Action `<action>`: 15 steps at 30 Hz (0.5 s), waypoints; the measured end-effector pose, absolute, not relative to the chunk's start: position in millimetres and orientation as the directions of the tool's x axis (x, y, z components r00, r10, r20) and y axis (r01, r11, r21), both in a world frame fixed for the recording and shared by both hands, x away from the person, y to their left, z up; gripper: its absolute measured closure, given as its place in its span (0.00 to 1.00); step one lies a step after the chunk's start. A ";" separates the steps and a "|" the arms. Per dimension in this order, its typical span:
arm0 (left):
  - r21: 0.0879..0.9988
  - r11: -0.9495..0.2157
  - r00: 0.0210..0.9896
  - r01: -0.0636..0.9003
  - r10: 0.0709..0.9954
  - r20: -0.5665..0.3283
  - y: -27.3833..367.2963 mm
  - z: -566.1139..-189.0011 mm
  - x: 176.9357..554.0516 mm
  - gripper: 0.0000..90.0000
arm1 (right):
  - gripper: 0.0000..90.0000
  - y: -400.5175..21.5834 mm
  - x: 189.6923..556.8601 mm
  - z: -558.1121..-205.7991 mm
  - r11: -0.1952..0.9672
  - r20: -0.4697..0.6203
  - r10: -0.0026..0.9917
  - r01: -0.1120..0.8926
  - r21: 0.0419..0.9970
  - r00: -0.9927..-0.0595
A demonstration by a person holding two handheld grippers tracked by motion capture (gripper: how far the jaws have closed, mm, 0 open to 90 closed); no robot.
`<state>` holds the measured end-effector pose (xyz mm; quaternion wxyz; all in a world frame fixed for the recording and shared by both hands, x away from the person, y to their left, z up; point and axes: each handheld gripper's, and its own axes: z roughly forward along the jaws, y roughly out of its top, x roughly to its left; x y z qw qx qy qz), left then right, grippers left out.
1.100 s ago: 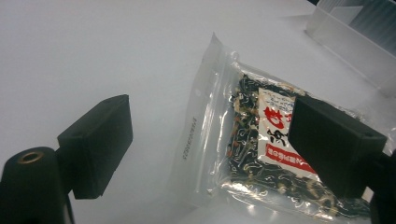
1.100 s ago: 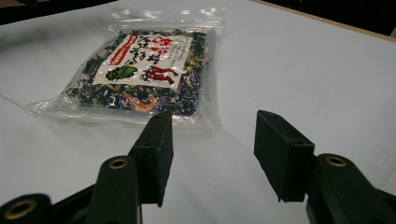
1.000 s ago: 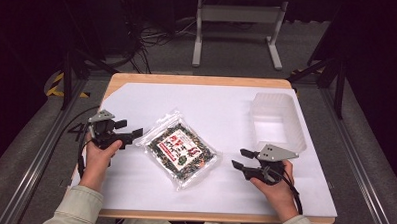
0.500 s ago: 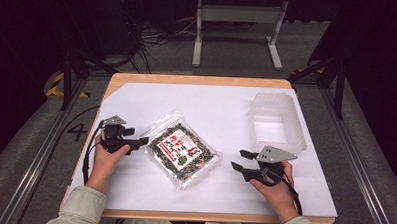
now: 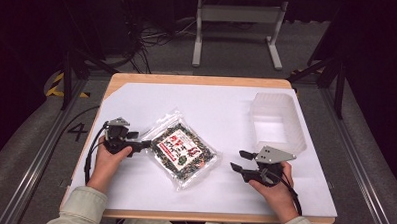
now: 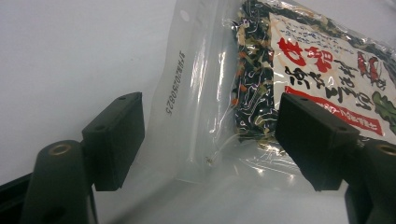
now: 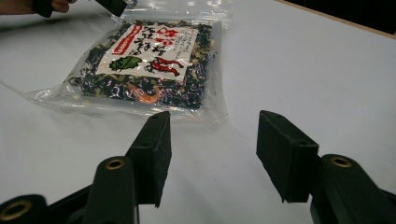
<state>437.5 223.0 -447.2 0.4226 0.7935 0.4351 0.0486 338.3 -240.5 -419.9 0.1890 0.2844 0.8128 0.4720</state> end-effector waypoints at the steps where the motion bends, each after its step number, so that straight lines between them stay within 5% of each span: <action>1: 0.709 -0.266 0.616 0.653 0.732 -0.293 222.9 -447.6 437.6 0.29 | 0.51 -240.3 338.3 -420.0 0.392 -0.038 0.640 0.284 0.875 -0.767; 15: 0.665 -0.321 0.626 0.674 0.725 -0.285 219.1 -448.2 435.5 0.54 | 0.50 -238.3 338.0 -420.9 0.404 -0.051 0.636 0.275 0.873 -0.770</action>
